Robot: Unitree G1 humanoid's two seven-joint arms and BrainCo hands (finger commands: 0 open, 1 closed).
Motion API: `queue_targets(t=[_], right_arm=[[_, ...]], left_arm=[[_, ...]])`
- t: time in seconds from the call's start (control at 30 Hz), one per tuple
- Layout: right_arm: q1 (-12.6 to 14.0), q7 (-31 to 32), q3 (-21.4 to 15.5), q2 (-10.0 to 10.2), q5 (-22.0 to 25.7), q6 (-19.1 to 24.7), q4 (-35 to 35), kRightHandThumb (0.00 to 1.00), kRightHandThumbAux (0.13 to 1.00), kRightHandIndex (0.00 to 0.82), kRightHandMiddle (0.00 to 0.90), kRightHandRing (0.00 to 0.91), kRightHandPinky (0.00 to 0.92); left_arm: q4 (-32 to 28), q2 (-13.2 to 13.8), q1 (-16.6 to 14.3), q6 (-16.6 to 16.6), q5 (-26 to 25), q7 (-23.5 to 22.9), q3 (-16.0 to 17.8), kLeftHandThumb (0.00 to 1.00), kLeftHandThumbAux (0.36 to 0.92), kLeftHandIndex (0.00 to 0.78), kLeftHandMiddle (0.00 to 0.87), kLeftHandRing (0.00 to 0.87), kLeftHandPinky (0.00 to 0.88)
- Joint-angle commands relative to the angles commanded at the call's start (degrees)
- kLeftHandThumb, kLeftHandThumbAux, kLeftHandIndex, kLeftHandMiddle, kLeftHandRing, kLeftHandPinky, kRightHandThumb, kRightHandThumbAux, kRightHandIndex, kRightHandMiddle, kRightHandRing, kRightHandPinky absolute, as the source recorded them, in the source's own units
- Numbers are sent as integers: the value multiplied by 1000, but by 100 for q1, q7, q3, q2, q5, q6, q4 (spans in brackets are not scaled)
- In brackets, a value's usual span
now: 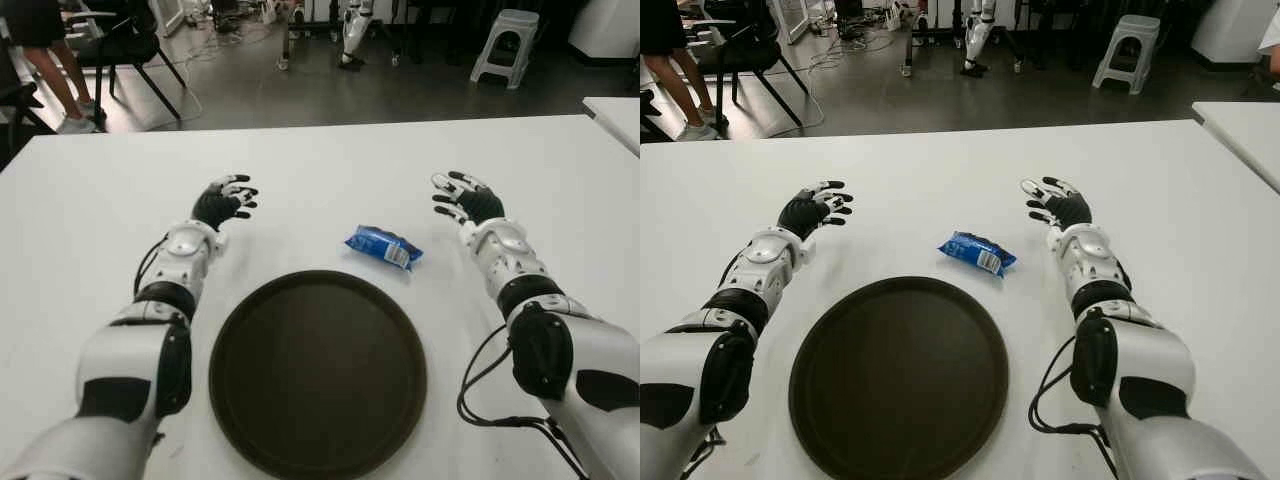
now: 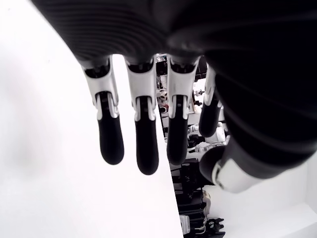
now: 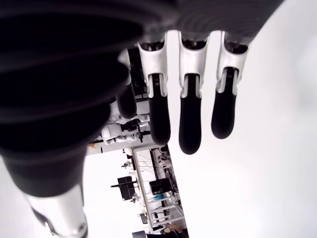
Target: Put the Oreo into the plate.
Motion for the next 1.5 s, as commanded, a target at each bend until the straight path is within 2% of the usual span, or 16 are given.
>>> queue_targets(t=[0.33,0.4,0.57,0.7,0.77,0.83,0.97,1.07,1.17,1.3,1.5], right_arm=[[-41,-215,549,-22,-438,-434,-50,0,749,226,326,357,381],[-74,-302,822,-35,-697,-546,-64,0,757,215,306,334,353],[-23,-575,1495,-47,-1318,-822,-151,0,787,147,203,208,184],[-3,-514,1955,-144,-1718,-936,-167,0,791,110,156,154,112],[-19,-426,2183,-212,-1916,-920,-156,0,769,46,94,113,95],[-42,-424,2425,-270,-2136,-856,-154,0,753,23,59,88,89],[-100,-700,3062,-358,-2751,-649,-178,0,683,4,12,22,34],[-115,-894,3391,-389,-3059,-559,-210,0,650,1,3,7,11],[-130,-1003,3764,-398,-3393,-478,-390,0,617,0,1,2,3],[-108,-973,3976,-442,-3531,-504,-571,0,581,0,0,0,0],[319,-297,4348,-789,-3690,-782,-2057,0,540,0,0,0,0]], left_arm=[[-6,-2,1,2,56,50,-44,42,691,215,325,352,387],[-5,5,4,2,67,40,-57,35,690,217,326,351,384],[-5,10,6,-10,71,24,-69,11,686,226,331,352,383],[-7,6,15,-29,74,32,-77,18,691,226,334,359,400],[-8,4,20,-39,74,36,-79,28,680,223,332,360,400],[-9,1,22,-45,76,42,-82,35,679,220,330,359,400],[-10,-5,24,-54,80,52,-87,39,678,223,330,356,393],[-13,-8,27,-63,78,53,-91,37,673,224,331,359,400],[-21,-15,30,-98,84,60,-106,44,676,217,327,358,402],[-21,-20,27,-105,80,78,-117,50,681,217,324,354,388],[-20,-29,20,-77,70,75,-127,54,679,221,329,344,377]])
